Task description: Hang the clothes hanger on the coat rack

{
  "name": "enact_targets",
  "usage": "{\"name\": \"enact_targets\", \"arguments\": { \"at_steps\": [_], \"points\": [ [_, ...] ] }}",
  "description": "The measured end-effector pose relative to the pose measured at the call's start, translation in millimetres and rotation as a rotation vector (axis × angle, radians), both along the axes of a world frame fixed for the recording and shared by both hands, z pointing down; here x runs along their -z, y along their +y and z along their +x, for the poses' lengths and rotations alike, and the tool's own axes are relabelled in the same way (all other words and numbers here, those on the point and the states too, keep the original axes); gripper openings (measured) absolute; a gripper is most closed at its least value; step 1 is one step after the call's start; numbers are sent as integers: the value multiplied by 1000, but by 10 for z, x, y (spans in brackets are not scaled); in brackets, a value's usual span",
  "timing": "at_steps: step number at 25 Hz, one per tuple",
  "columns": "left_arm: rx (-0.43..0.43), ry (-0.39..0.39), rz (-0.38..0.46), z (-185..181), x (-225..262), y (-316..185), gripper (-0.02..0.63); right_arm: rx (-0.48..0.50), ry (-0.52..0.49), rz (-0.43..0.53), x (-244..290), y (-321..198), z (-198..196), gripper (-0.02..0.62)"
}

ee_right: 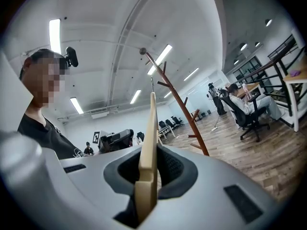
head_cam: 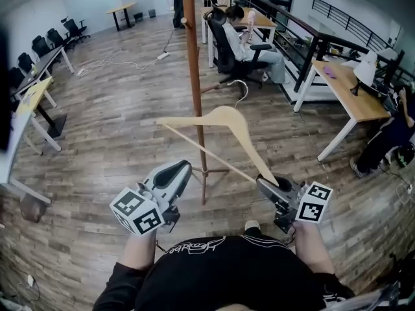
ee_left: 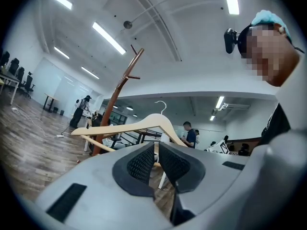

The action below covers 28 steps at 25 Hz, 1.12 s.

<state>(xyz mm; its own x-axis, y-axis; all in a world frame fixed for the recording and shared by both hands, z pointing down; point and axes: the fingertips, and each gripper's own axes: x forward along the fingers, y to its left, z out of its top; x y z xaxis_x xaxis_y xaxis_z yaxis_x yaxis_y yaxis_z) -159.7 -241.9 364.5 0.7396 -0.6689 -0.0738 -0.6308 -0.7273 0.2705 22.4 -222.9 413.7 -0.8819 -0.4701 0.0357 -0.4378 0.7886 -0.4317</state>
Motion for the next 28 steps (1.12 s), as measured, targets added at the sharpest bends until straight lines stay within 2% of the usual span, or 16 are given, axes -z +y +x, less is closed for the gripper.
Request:
{"name": "enact_targets", "arguments": {
  "at_steps": [7,13,24,28],
  "points": [
    [104,-24,15,-58,97,-393,32,102,-12,37,139,-604,-13,71],
    [198,-52,2,-22,114,-942,32,221,-31,45,217,-1391,-45,71],
    [342,-58,31,103,293,-1619,32,369,-15,143,630,-2439,-63,71],
    [395,-69,36,33,326,-1794,32,419,-7,182,804,-2754,-178,71]
  ]
}}
